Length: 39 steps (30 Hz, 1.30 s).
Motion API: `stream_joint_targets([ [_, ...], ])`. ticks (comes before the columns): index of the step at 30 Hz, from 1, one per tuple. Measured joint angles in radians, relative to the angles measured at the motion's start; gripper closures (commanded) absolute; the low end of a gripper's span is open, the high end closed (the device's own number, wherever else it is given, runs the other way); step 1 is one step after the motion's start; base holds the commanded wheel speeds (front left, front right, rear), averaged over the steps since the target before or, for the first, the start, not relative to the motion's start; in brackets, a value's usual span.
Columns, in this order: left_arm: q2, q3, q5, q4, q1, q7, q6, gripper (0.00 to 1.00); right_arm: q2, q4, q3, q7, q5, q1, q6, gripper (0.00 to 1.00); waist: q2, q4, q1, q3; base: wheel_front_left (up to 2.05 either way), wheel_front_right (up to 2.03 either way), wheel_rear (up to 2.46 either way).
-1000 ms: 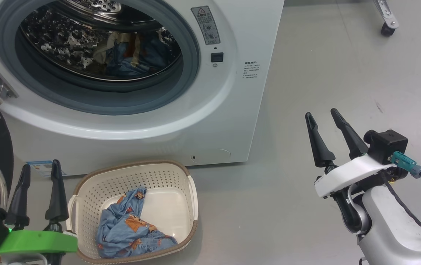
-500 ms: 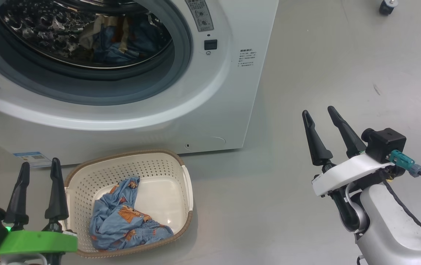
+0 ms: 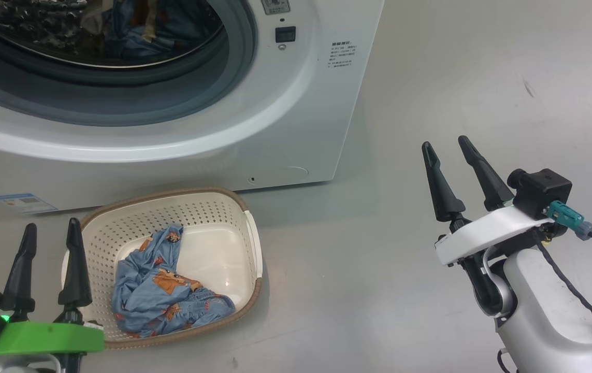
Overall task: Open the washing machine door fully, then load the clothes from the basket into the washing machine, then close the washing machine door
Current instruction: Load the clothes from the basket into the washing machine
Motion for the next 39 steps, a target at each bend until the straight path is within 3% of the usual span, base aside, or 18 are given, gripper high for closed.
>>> stream_joint_targets([
  [19, 0.020, -0.001, -0.022, 0.019, -0.047, 0.028, -0.009, 0.00, 0.028, -0.023, -0.009, 0.000, -0.019, -0.064, 0.000, 0.00, 0.0000, -0.029, 0.0000, 0.143, 0.00, 0.00, 0.00],
  [39, 0.064, -0.070, -0.078, 0.257, -0.135, 0.132, -0.028, 0.00, 0.060, -0.029, 0.009, 0.000, -0.030, -0.137, 0.000, 0.00, 0.0000, -0.075, 0.0000, 0.286, 0.00, 0.00, 0.00],
])
